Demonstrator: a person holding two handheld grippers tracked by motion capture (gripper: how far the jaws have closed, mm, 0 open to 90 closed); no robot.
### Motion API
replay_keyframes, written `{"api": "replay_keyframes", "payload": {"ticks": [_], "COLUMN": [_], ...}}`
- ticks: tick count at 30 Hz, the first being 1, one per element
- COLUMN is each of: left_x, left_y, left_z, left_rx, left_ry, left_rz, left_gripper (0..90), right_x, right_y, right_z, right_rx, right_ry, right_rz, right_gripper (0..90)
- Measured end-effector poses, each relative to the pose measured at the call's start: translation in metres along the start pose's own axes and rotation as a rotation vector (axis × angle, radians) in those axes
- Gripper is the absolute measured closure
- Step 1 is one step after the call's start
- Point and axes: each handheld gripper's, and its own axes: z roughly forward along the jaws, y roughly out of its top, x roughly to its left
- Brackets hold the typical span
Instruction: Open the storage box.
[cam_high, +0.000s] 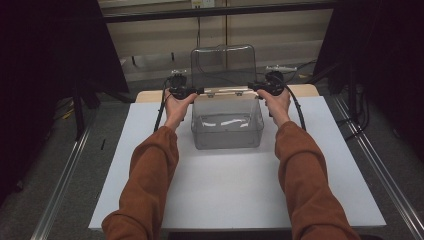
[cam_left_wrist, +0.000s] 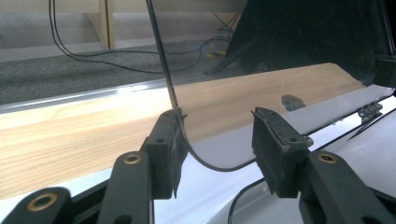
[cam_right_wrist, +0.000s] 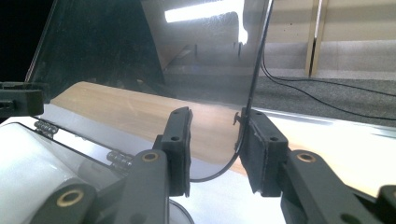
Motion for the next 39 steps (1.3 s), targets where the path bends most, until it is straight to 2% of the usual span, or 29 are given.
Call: {"api": "replay_keyframes", "payload": {"ticks": [3, 5, 10, 28, 39], "left_x": [-0.002, -0.001, 0.000, 0.001, 0.004], "left_y": [0.002, 0.001, -0.001, 0.000, -0.001], "left_z": [0.000, 0.001, 0.004, 0.006, 0.008], "left_rx": [0.013, 0.012, 0.012, 0.027, 0.036], "left_ry": [0.010, 0.005, -0.001, 0.008, 0.001], "left_rz": [0.016, 0.010, -0.021, -0.037, -0.075], "left_gripper": [51.6, 51.5, 47.6, 44.2, 43.5], "right_x": [-0.001, 0.000, 0.000, -0.003, 0.000], "right_y": [0.000, 0.000, 0.000, -0.002, -0.003], "right_z": [0.000, 0.001, 0.004, 0.009, 0.012], "right_rx": [0.006, 0.008, 0.034, 0.047, 0.063], "right_ry": [0.001, 0.005, -0.002, 0.008, -0.016], "right_rz": [0.004, -0.010, 0.014, 0.068, 0.078], "right_gripper": [63.3, 61.4, 57.8, 55.2, 50.2]}}
